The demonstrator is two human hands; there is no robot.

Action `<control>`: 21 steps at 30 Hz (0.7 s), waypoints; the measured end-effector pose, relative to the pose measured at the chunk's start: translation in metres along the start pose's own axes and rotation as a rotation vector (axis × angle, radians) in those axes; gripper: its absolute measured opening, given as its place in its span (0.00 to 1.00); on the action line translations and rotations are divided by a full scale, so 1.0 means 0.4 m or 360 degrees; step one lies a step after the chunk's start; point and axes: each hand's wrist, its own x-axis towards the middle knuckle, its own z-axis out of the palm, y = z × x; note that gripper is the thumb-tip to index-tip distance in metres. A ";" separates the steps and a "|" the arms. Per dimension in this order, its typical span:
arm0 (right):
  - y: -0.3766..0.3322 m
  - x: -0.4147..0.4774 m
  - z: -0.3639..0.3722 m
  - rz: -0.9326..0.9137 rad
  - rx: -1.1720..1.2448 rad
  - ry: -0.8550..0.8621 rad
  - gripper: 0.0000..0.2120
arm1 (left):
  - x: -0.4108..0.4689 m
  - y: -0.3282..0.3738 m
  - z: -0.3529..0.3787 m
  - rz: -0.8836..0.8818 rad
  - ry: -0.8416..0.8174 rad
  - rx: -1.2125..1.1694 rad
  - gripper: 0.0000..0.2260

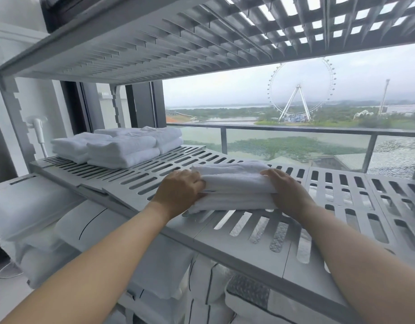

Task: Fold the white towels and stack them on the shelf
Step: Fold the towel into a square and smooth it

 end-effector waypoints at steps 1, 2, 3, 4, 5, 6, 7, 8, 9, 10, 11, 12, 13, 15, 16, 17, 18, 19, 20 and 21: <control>0.001 -0.003 0.002 0.0045 0.0034 0.0037 0.25 | 0.001 -0.005 -0.004 0.0022 0.0008 -0.0069 0.10; 0.001 -0.007 0.003 0.0118 0.0089 0.0073 0.23 | 0.001 -0.011 -0.008 0.0040 0.0019 -0.0146 0.11; 0.001 -0.010 0.003 0.0213 0.0162 0.0102 0.23 | 0.000 -0.016 -0.012 0.0039 0.0039 -0.0228 0.13; 0.000 -0.010 0.002 0.0305 0.0240 0.0125 0.23 | -0.001 -0.016 -0.017 0.0011 0.0067 -0.0310 0.15; -0.003 -0.011 0.001 0.0373 0.0306 0.0146 0.25 | -0.002 -0.010 -0.022 -0.0040 0.0088 -0.0383 0.16; -0.007 -0.010 0.001 0.0414 0.0346 0.0159 0.27 | 0.000 0.001 -0.026 -0.0092 0.0104 -0.0432 0.16; -0.011 -0.008 0.002 0.0435 0.0366 0.0165 0.28 | 0.004 0.017 -0.026 -0.0131 0.0106 -0.0450 0.16; -0.016 -0.006 0.004 0.0450 0.0373 0.0163 0.30 | 0.012 0.034 -0.022 -0.0166 0.0066 -0.0441 0.17; -0.020 -0.004 0.006 0.0469 0.0373 0.0162 0.30 | 0.022 0.046 -0.018 -0.0210 -0.0019 -0.0423 0.17; -0.021 -0.004 0.007 0.0489 0.0367 0.0173 0.30 | 0.035 0.052 -0.015 -0.0258 -0.0122 -0.0406 0.17; -0.019 -0.003 0.007 0.0507 0.0350 0.0192 0.29 | 0.046 0.052 -0.013 -0.0299 -0.0231 -0.0376 0.17; -0.017 -0.004 0.005 0.0514 0.0319 0.0210 0.27 | 0.054 0.047 -0.012 -0.0329 -0.0352 -0.0333 0.16; -0.013 -0.006 0.003 0.0510 0.0287 0.0214 0.26 | 0.058 0.041 -0.011 -0.0341 -0.0443 -0.0293 0.16; -0.011 -0.007 0.003 0.0465 0.0235 0.0167 0.29 | 0.056 0.032 -0.008 -0.0327 -0.0508 -0.0273 0.14; -0.013 -0.008 0.007 0.0428 0.0198 0.0129 0.31 | 0.051 0.030 -0.006 -0.0316 -0.0522 -0.0289 0.14; -0.016 -0.007 0.011 0.0391 0.0157 0.0091 0.32 | 0.046 0.031 -0.004 -0.0308 -0.0537 -0.0311 0.14; -0.019 -0.008 0.013 0.0362 0.0127 0.0059 0.31 | 0.041 0.033 -0.003 -0.0306 -0.0551 -0.0338 0.16; -0.021 -0.008 0.013 0.0338 0.0106 0.0034 0.30 | 0.035 0.036 -0.002 -0.0315 -0.0558 -0.0379 0.18; -0.020 -0.008 0.010 0.0310 0.0093 0.0011 0.29 | 0.030 0.039 -0.002 -0.0344 -0.0553 -0.0439 0.20; -0.017 -0.008 0.005 0.0281 0.0096 -0.0025 0.28 | 0.028 0.043 -0.004 -0.0397 -0.0547 -0.0500 0.21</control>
